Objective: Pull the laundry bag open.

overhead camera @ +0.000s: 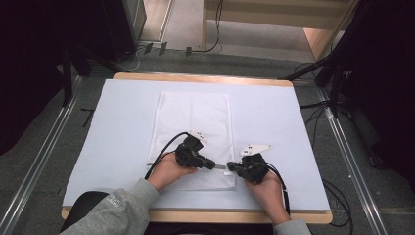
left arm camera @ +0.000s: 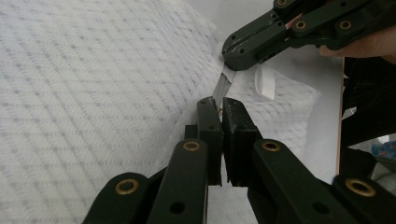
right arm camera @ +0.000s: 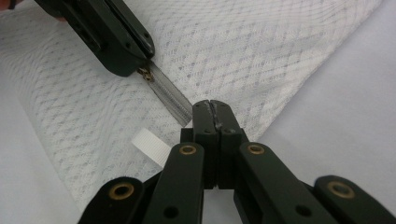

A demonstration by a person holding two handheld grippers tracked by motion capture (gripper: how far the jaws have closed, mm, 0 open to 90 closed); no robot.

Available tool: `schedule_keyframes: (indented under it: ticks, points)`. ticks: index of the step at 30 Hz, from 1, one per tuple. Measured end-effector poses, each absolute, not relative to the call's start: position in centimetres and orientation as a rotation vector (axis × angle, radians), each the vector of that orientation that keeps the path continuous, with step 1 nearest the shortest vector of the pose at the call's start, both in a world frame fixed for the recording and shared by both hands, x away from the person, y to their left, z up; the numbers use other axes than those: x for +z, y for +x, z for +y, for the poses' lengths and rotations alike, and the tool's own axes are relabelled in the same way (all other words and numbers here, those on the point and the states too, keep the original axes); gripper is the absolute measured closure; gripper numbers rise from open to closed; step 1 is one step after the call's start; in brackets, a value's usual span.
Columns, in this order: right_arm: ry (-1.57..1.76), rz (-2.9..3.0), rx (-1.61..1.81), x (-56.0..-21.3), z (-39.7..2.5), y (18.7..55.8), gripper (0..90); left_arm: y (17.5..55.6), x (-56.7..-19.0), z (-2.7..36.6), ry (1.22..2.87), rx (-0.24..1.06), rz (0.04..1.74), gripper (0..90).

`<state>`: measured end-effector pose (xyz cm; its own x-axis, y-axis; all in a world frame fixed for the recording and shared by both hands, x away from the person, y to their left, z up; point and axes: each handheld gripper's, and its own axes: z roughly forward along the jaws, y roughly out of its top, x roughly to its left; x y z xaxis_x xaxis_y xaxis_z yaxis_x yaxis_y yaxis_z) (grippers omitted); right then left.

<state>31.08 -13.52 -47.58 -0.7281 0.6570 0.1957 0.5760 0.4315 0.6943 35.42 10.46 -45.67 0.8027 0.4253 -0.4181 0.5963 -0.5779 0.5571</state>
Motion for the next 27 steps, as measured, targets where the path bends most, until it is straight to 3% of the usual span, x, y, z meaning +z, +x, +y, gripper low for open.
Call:
schedule_keyframes:
  ticks: [27]
  points:
    - [1.098, 2.576, 1.183, -47.6, -13.6, 31.3, 90.0, 35.4, -44.8, 15.3, 2.23, -0.329, 0.822, 88.1]
